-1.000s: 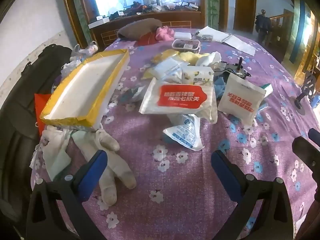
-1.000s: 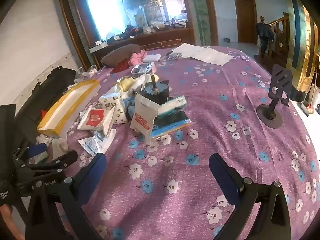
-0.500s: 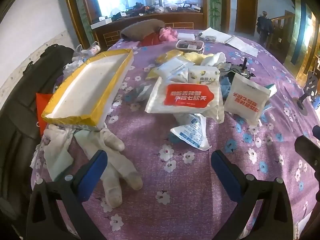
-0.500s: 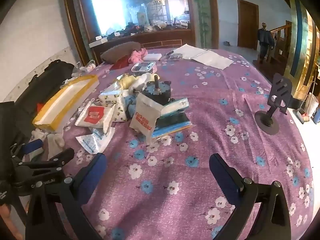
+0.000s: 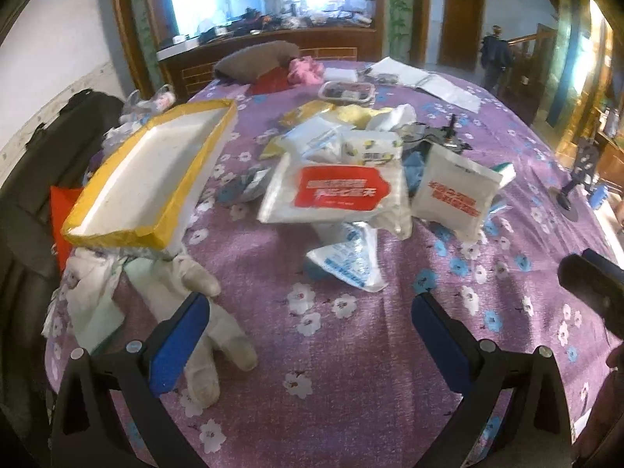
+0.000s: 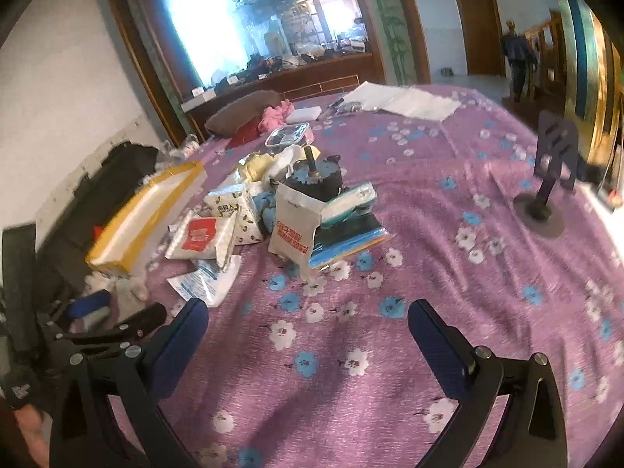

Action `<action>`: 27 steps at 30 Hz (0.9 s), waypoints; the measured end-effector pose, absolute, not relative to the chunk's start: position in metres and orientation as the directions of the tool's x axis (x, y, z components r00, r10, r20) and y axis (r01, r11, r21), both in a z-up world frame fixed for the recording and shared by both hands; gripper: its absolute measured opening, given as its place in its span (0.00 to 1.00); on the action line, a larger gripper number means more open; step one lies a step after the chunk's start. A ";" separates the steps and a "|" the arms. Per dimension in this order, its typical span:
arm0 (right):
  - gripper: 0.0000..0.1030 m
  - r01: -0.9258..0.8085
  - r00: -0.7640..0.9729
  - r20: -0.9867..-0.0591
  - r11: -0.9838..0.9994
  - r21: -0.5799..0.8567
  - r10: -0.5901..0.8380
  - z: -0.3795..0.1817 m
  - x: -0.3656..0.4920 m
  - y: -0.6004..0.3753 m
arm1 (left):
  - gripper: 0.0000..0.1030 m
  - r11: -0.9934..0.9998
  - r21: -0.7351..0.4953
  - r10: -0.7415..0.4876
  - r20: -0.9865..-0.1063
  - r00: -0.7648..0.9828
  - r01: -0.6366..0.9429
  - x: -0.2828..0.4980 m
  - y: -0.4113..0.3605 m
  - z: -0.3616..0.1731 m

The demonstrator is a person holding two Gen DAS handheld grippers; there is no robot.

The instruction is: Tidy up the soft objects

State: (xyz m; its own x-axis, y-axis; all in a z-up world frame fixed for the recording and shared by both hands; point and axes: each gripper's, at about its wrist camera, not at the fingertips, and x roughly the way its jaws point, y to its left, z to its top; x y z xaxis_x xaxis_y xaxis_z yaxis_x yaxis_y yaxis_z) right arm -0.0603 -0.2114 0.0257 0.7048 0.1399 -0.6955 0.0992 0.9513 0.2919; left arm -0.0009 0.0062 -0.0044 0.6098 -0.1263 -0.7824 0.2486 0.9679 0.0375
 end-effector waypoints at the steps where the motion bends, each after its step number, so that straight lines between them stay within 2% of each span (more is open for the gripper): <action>1: 1.00 0.107 0.703 -0.696 0.946 0.305 0.145 0.024 -0.060 -0.214 | 1.00 0.965 0.021 -0.148 -0.780 0.608 0.261 0.000 0.006 -0.004; 7: 0.99 0.101 0.685 -0.702 0.930 0.353 0.192 0.017 -0.048 -0.227 | 1.00 0.957 -0.053 -0.209 -0.807 0.552 0.284 0.021 0.006 -0.004; 10: 0.94 0.077 0.662 -0.724 0.943 0.325 0.196 0.017 -0.034 -0.223 | 1.00 0.962 -0.048 -0.196 -0.809 0.555 0.269 0.036 0.008 0.002; 12: 0.86 0.034 0.654 -0.721 0.944 0.328 0.227 0.020 -0.020 -0.220 | 1.00 0.963 -0.047 -0.195 -0.800 0.568 0.265 0.050 0.009 0.009; 17: 0.77 -0.048 0.649 -0.708 0.944 0.327 0.279 0.031 0.026 -0.214 | 1.00 0.957 -0.133 -0.256 -0.808 0.530 0.258 0.098 0.017 0.013; 20: 0.63 -0.084 0.637 -0.712 0.944 0.318 0.296 0.034 0.056 -0.209 | 1.00 0.951 -0.197 -0.294 -0.812 0.504 0.238 0.126 0.028 0.010; 23: 0.62 -0.102 0.608 -0.749 0.961 0.256 0.263 0.026 0.084 -0.200 | 1.00 0.950 -0.213 -0.297 -0.844 0.447 0.230 0.146 0.032 -0.007; 25: 0.51 -0.079 0.574 -0.783 0.968 0.239 0.240 0.013 0.092 -0.203 | 0.99 0.939 -0.266 -0.333 -0.855 0.397 0.216 0.152 0.036 -0.022; 27: 0.38 -0.075 0.538 -0.800 0.961 0.266 0.264 -0.001 0.090 -0.204 | 0.92 0.928 -0.301 -0.364 -0.858 0.362 0.218 0.150 0.037 -0.033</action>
State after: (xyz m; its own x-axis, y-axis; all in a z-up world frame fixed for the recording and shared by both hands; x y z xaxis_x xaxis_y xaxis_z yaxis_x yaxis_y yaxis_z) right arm 0.0898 -0.2042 -0.0014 0.5383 0.2639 -0.8004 -0.0754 0.9610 0.2662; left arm 0.1503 0.0366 -0.0328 0.3619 -0.3636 -0.8584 0.2182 0.9283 -0.3012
